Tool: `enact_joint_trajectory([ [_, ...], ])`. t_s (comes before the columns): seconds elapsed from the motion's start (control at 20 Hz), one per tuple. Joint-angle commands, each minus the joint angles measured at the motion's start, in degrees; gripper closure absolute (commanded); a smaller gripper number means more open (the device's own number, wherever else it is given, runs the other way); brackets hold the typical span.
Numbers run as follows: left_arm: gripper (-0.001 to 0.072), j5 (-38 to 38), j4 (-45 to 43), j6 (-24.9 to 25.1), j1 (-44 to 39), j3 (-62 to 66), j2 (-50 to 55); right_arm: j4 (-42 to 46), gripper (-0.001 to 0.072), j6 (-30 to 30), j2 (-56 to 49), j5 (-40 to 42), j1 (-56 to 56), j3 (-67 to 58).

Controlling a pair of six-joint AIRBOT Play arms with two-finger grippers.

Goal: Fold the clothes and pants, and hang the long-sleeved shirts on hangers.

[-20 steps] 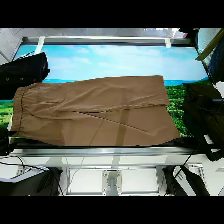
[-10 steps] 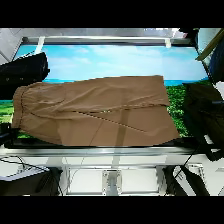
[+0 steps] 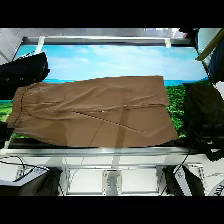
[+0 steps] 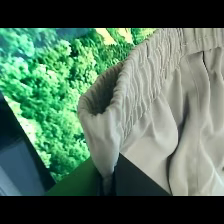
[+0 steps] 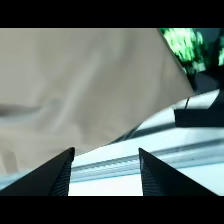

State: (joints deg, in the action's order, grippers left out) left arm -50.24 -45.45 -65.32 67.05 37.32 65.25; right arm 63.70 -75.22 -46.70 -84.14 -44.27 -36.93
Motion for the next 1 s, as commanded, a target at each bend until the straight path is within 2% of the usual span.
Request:
enact_joint_trajectory([
  [0.0,0.0690,-0.59,-2.12,0.15,-0.04,0.11,-1.51,-1.75,0.0271,-0.15,-1.33,7.10,-7.30,9.14],
  [0.25,0.0690,-0.59,-2.21,0.17,-0.04,0.11,-1.51,-2.05,0.0272,-0.07,-6.64,6.80,-8.66,11.04],
  [0.4,0.0690,-0.59,-2.19,0.17,-0.04,0.11,-1.51,-5.53,0.0274,1.66,-8.85,10.32,-8.66,12.72],
  [0.5,0.0690,-0.59,-2.27,0.17,-0.04,0.11,-1.51,-6.25,0.0306,1.66,-10.14,12.24,-8.66,13.40],
  [0.95,0.0690,-0.57,-2.60,0.20,-0.04,0.11,-1.51,-9.88,0.0305,1.60,-11.32,22.32,-6.29,16.20],
])
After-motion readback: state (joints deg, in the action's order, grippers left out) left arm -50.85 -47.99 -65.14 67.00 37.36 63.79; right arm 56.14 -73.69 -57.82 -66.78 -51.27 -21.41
